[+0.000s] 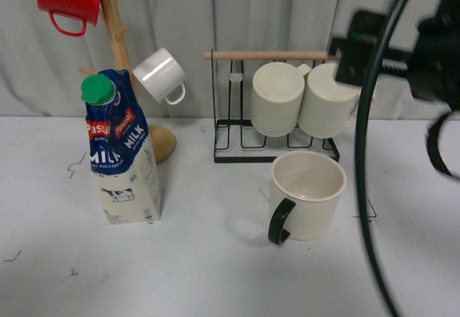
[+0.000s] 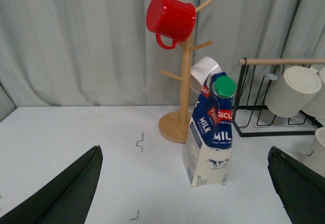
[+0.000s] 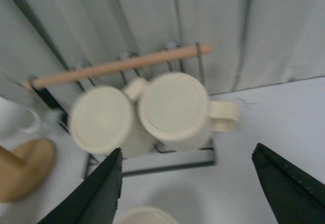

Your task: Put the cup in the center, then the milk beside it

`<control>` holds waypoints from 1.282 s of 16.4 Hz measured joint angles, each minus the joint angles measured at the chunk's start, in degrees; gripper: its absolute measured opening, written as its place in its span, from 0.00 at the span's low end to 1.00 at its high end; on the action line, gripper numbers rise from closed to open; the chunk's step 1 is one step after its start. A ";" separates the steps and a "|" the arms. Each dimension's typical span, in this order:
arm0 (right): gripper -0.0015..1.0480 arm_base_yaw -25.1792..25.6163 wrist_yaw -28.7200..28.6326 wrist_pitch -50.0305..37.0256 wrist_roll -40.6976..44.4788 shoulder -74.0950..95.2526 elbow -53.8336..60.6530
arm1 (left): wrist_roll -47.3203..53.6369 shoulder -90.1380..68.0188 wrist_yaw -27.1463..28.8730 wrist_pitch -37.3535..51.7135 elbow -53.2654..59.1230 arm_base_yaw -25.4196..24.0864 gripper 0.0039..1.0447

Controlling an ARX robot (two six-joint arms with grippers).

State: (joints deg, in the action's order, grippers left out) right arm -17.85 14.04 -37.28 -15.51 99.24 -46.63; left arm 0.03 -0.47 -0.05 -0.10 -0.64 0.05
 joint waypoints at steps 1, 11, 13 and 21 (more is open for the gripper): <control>0.64 1.62 0.59 -11.15 6.97 -0.70 9.92 | 0.00 0.00 0.22 -0.33 0.00 0.00 0.94; 0.02 10.91 -6.64 -26.88 15.12 -23.04 35.58 | 0.00 0.00 0.07 -0.11 0.00 0.00 0.94; 0.02 11.65 -7.65 -25.11 15.12 -27.67 37.44 | 0.00 0.00 0.07 -0.11 0.00 0.00 0.94; 0.02 17.88 -13.88 -8.04 15.15 -51.45 44.85 | 0.00 0.00 0.07 -0.11 0.00 0.00 0.94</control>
State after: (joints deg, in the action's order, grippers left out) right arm 0.03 0.16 -45.32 -0.36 47.79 -1.78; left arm 0.03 -0.47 0.01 -0.21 -0.64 0.05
